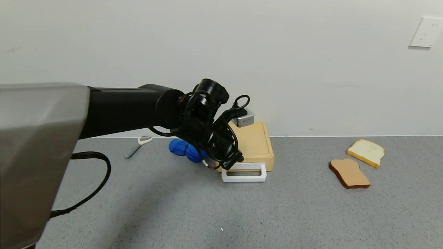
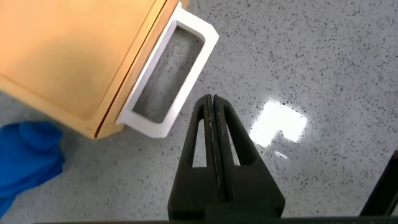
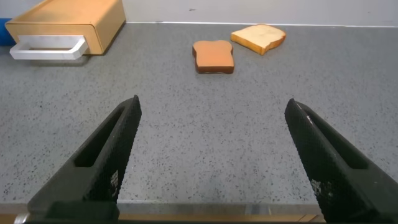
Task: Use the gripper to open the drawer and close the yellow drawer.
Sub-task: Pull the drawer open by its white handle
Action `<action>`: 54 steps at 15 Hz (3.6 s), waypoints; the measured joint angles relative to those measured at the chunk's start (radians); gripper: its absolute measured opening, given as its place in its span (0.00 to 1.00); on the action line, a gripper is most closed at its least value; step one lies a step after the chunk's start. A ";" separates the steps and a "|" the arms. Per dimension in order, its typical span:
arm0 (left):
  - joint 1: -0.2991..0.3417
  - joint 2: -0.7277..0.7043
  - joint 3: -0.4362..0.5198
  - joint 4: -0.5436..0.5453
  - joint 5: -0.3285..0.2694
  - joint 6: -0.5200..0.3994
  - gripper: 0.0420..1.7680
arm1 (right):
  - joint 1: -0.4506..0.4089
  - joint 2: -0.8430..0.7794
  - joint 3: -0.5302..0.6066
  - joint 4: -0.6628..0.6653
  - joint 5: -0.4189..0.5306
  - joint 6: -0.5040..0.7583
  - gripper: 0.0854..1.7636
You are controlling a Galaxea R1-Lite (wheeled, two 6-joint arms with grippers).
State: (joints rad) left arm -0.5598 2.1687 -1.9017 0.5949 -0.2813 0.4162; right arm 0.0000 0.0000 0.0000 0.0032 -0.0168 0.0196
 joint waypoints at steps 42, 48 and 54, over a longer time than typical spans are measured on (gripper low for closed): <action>-0.030 0.330 -0.051 -0.268 -0.008 0.100 0.04 | 0.000 0.000 0.000 0.000 0.000 0.000 0.96; -0.056 0.292 0.015 -0.254 -0.009 0.071 0.04 | 0.000 0.000 0.000 0.000 0.000 0.000 0.96; -0.078 0.250 0.100 -0.263 -0.003 0.037 0.04 | 0.000 0.000 0.000 0.000 0.000 0.000 0.96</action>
State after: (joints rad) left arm -0.6379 2.4189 -1.8015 0.3319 -0.2838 0.4530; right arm 0.0000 0.0000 0.0000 0.0032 -0.0168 0.0196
